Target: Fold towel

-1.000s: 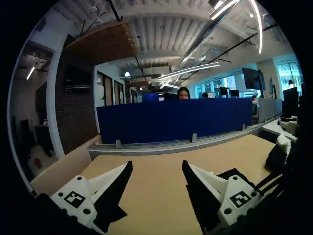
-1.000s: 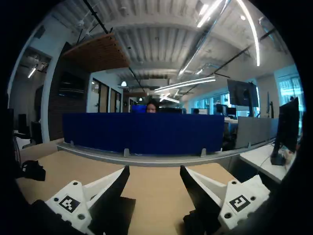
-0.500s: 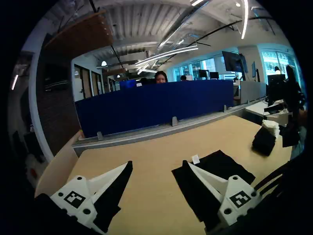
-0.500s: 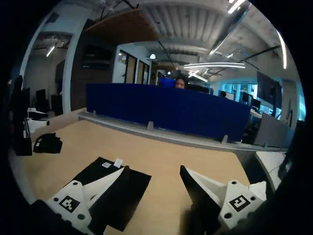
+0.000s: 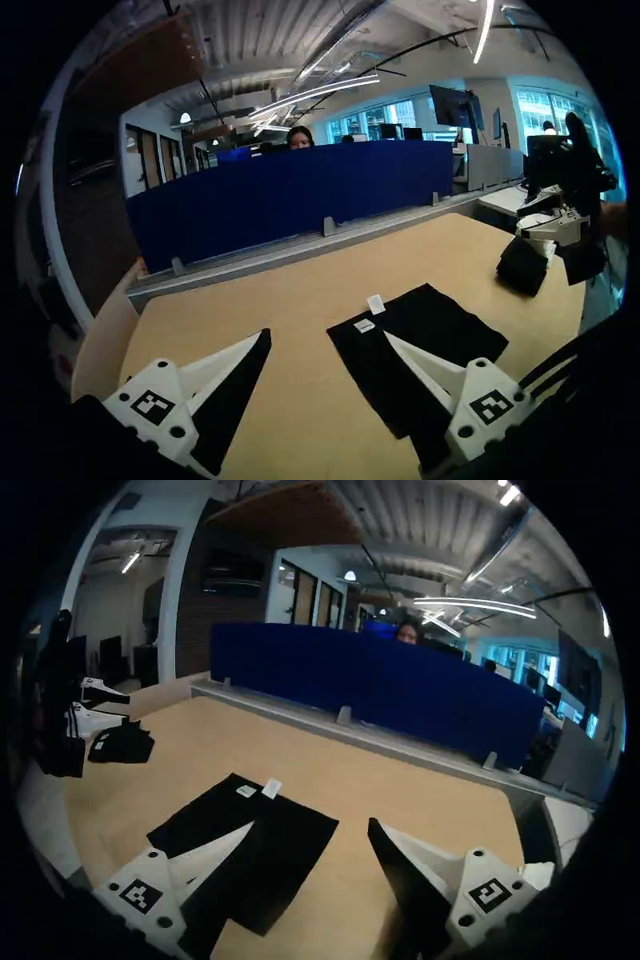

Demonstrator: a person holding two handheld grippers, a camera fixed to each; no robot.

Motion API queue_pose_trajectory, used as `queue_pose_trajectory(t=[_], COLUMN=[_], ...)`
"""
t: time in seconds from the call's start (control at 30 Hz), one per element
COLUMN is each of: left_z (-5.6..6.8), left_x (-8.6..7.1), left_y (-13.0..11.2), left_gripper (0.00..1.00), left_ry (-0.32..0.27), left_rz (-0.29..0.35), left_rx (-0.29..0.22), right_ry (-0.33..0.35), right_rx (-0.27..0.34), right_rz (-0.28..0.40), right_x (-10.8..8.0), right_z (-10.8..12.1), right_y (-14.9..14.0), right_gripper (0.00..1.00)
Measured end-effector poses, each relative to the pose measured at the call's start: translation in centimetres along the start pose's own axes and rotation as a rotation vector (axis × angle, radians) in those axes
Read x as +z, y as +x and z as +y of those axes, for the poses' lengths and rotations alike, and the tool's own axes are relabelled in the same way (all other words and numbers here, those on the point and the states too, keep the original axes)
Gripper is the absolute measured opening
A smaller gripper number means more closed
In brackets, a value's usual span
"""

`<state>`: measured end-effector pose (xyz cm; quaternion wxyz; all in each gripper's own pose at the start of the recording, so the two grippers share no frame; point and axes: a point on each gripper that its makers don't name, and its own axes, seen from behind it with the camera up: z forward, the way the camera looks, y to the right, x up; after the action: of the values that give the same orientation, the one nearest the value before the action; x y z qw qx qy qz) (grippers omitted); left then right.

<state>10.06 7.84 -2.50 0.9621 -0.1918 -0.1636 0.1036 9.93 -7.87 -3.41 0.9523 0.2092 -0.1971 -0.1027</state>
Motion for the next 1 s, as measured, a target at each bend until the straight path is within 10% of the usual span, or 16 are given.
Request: queue_pose_trajectory(t=[1.0], left_z=[8.6], left_x=[1.4], left_y=[-12.1], left_gripper=[0.94], left_ry=[-0.196], left_rz=[-0.219], left_rx=[0.071], right_ry=[0.098], right_rx=[-0.041], right_rz=[-0.224], right_x=[2.1], right_z=[-4.4], right_y=[-13.2], right_gripper=[1.00])
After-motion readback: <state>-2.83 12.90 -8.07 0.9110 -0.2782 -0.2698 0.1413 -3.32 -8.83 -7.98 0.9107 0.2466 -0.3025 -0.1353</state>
